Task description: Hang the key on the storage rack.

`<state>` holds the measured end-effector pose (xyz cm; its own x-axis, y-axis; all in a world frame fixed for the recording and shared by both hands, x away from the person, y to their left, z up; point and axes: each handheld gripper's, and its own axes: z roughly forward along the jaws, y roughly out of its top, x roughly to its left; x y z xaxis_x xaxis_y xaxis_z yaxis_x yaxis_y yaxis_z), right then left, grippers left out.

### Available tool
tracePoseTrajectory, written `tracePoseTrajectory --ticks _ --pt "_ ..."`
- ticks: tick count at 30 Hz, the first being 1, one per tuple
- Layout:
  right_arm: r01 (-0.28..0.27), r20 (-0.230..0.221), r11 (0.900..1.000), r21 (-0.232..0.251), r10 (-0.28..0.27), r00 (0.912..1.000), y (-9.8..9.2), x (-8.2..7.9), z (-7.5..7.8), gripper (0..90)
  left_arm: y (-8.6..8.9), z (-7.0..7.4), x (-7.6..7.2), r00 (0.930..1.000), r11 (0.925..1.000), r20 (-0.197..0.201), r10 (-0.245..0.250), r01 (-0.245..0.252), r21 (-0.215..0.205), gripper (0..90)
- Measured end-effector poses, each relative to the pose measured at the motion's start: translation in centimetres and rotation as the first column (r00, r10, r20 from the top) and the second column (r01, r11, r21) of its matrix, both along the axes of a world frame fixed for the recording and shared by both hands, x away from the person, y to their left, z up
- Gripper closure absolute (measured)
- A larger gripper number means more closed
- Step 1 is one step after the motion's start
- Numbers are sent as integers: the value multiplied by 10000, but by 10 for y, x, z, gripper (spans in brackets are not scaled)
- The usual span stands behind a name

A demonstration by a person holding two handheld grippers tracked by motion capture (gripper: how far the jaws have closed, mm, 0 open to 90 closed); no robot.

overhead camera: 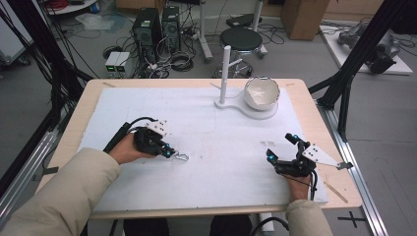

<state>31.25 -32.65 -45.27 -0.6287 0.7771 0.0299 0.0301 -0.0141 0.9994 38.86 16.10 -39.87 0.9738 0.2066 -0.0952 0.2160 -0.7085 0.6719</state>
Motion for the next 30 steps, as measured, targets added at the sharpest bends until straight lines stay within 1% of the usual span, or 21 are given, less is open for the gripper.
tracePoseTrajectory --ticks 4,5,6,8,9,10,11,13,14,17,18,20,21,22,23,24,25,26,28,29,30 --pt "-16 -48 10000 -17 16 10000 0 1 0 4 4 11 -1 9998 9971 78 181 -174 -739 883" --pt "-58 -210 10000 -18 58 9998 1 1 1 4 6 14 -2 9997 9961 101 208 -198 -858 883" --pt "-63 -270 9999 -92 61 9996 1 2 1 4 6 16 -3 9995 9937 90 289 -278 -1085 883" --pt "-80 -710 9996 -281 60 9975 1 4 3 4 9 23 -4 9993 9898 83 368 -353 -1379 883" --pt "-95 -871 9994 -331 66 9962 2 5 4 4 11 26 -4 9990 9861 144 418 -389 -1613 883" --pt "-198 -1021 9992 -344 162 9946 3 5 6 4 13 29 -5 9987 9806 65 514 -492 -1896 883" --pt "-391 -1050 9986 -351 352 9939 4 6 11 4 15 31 -5 9983 9755 62 577 -551 -2129 883" --pt "-486 -1069 9982 -350 446 9933 5 7 14 4 18 36 -5 9978 9671 65 663 -626 -2468 883" --pt "-632 -1114 9976 -295 595 9920 6 8 19 4 18 38 -5 9971 9631 46 755 -718 -2594 883" --pt "-1056 -958 9939 -323 1021 9902 11 12 38 5 17 48 -5 9968 9521 138 783 -707 -2976 883" --pt "-1284 -984 9912 -312 1248 9873 13 14 44 5 16 51 -5 9967 9478 104 805 -733 -3105 883" --pt "-1676 -1097 9851 -376 1626 9806 17 17 55 5 14 58 -6 9972 9445 243 706 -590 -3232 883" --pt "-1954 -1136 9793 -527 1885 9755 21 20 63 5 13 61 -6 9970 9420 292 720 -583 -3306 883" --pt "-2138 -1132 9750 -600 2062 9719 23 22 68 5 11 65 -7 9969 9354 278 732 -590 -3487 883" --pt "-2435 -1188 9676 -664 2347 9648 27 24 75 5 10 68 -7 9971 9338 306 700 -547 -3535 883" --pt "-2587 -1291 9636 -669 2487 9599 29 25 79 5 8 71 -8 9969 9317 357 695 -522 -3593 883" --pt "-2830 -1211 9562 -745 2730 9544 32 28 85 5 6 74 -8 9971 9292 407 650 -456 -3668 883" --pt "-3102 -1300 9479 -730 2993 9453 35 29 90 5 4 77 -8 9974 9232 374 609 -420 -3821 883" --pt "-3705 -1426 9257 -765 3576 9229 41 33 100 5 1 83 -9 9981 9158 382 476 -283 -4007 882" --pt "-3858 -1344 9182 -900 3726 9182 44 34 105 5 0 85 -10 9984 9112 337 447 -270 -4111 882" --pt "-3919 -1318 9143 -1026 3780 9164 47 35 110 5 -2 88 -11 9983 9074 364 449 -255 -4194 883"
